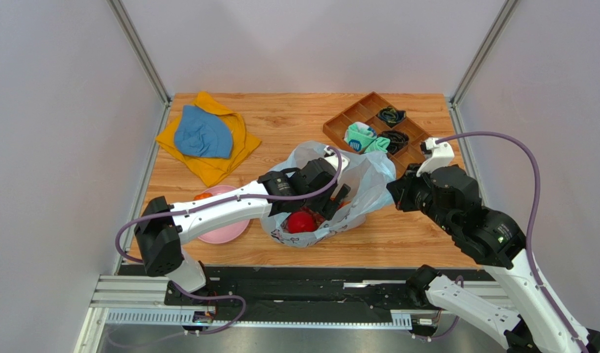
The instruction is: Place the fruits into the plastic bag
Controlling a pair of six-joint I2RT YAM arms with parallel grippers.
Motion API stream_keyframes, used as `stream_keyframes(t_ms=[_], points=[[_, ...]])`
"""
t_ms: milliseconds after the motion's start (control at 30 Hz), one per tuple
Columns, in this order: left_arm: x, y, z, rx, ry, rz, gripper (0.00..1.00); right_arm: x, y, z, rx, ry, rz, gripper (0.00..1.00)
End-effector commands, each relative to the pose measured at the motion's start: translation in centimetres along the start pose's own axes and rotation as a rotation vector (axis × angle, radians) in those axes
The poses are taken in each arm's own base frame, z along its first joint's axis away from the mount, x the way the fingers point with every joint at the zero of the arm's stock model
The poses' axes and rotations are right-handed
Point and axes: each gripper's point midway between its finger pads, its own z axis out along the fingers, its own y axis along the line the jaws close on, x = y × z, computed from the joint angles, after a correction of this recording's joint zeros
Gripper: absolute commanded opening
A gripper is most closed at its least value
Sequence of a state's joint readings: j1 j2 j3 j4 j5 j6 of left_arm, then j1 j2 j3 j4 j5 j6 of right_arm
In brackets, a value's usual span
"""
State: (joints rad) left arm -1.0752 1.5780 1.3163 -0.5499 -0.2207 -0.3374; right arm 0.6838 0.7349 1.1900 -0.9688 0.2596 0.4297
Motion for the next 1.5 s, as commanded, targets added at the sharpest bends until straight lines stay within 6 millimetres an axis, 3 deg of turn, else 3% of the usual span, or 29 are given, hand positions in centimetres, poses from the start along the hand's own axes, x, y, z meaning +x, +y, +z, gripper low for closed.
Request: stream_keyframes(t_ms=[0, 133, 233, 500, 633, 867, 967, 1200, 1333, 1367, 1433, 1467], points=[[-1.4, -0.5, -1.2, 0.047, -0.066, -0.004, 0.89, -0.3, 0.2, -0.1, -0.007, -0.016, 0.016, 0.0], [-2.2, -1.7, -1.9, 0.129, -0.096, 0.015, 0.88, -0.4, 0.2, -0.1, -0.007, -0.019, 0.016, 0.0], [-3.6, -3.3, -3.8, 0.236, -0.161, 0.026, 0.88, -0.3, 0.2, 0.0, -0.007, -0.015, 0.015, 0.0], [-8.2, -6.8, -12.8, 0.532, -0.432, 0.071, 0.88, -0.1, 0.2, 0.2, -0.006, -0.01, 0.017, 0.0], [-9.5, -7.6, -16.2, 0.618, -0.526, 0.092, 0.88, 0.0, 0.2, 0.4, -0.006, -0.007, 0.019, 0.0], [-11.1, -7.3, -18.8, 0.634, -0.615, 0.101, 0.88, 0.0, 0.3, 0.4, -0.011, -0.006, 0.019, 0.0], [-12.1, -5.4, -19.6, 0.578, -0.641, 0.051, 0.88, -0.1, 0.4, 0.3, -0.013, -0.01, 0.022, 0.0], [-13.0, 3.5, -21.3, 0.341, -0.721, -0.141, 0.88, -0.1, 0.4, 0.3, -0.012, -0.008, 0.024, 0.0], [-11.5, 8.5, -22.0, 0.171, -0.739, -0.238, 0.89, -0.1, 0.4, 0.4, -0.014, -0.009, 0.023, 0.0], [-10.6, 10.8, -21.6, 0.072, -0.715, -0.284, 0.89, -0.1, 0.4, 0.3, -0.017, -0.011, 0.024, 0.0], [-9.3, 13.2, -21.9, -0.036, -0.689, -0.342, 0.89, -0.1, 0.4, 0.4, -0.016, -0.012, 0.025, 0.0], [-7.7, 15.7, -21.6, -0.147, -0.646, -0.389, 0.9, 0.0, 0.5, 0.4, -0.02, -0.01, 0.023, 0.0]])
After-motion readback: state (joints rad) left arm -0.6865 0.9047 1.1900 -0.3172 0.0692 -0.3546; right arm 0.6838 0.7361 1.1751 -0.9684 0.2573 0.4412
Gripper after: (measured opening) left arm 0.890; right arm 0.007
